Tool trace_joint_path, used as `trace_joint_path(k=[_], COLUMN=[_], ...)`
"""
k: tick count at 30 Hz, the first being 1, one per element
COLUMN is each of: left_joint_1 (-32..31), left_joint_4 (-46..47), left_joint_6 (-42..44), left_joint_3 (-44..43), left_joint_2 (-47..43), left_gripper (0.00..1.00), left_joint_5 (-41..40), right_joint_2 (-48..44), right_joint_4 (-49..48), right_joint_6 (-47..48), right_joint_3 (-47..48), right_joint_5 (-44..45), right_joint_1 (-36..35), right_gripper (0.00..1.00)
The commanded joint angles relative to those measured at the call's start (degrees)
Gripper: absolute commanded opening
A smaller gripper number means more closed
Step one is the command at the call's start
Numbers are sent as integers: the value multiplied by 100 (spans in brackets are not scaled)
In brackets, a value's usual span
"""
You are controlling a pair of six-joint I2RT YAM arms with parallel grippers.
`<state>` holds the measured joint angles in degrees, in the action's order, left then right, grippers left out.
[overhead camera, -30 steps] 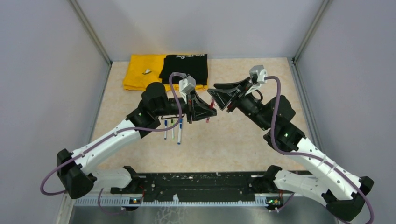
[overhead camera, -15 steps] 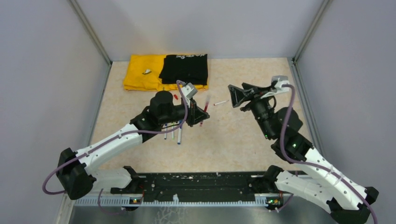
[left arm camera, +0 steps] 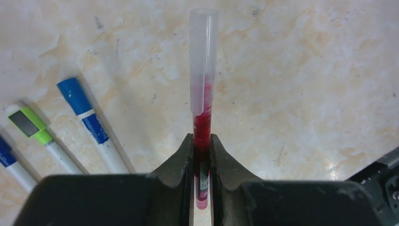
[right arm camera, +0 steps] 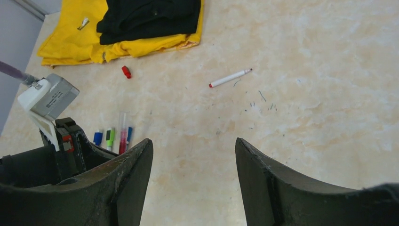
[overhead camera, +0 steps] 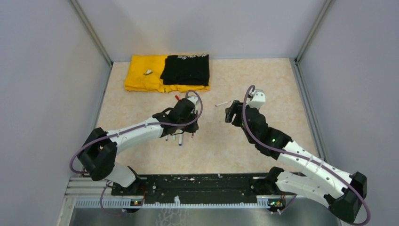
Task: Insert the pens into the pen caps
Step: Place the pen at the center of the board.
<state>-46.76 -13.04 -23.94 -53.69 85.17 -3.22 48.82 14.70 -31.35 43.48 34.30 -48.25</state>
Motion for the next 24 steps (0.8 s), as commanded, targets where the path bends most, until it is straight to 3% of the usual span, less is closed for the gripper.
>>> trace_joint_path(k=[1,10,24], left_joint_1=[-3,-45,-79], left_joint_4=[-395,-968,-1117], left_joint_6=[-582,-1346,-1396], left_joint_3=[11,79,-142], left_joint_2=[67,448,1015], left_gripper=[0,0,0], left_joint_5=[-679,-1444,-1520], right_joint_2=[100,267,482], right_joint_4=[-22,51,78], right_joint_6=[-609,-703,-748], right_joint_3=[-86,-138,-190], right_joint_5=[-194,-198,-400], right_joint_1=[-36,-35,-35], right_gripper=[64,64,64])
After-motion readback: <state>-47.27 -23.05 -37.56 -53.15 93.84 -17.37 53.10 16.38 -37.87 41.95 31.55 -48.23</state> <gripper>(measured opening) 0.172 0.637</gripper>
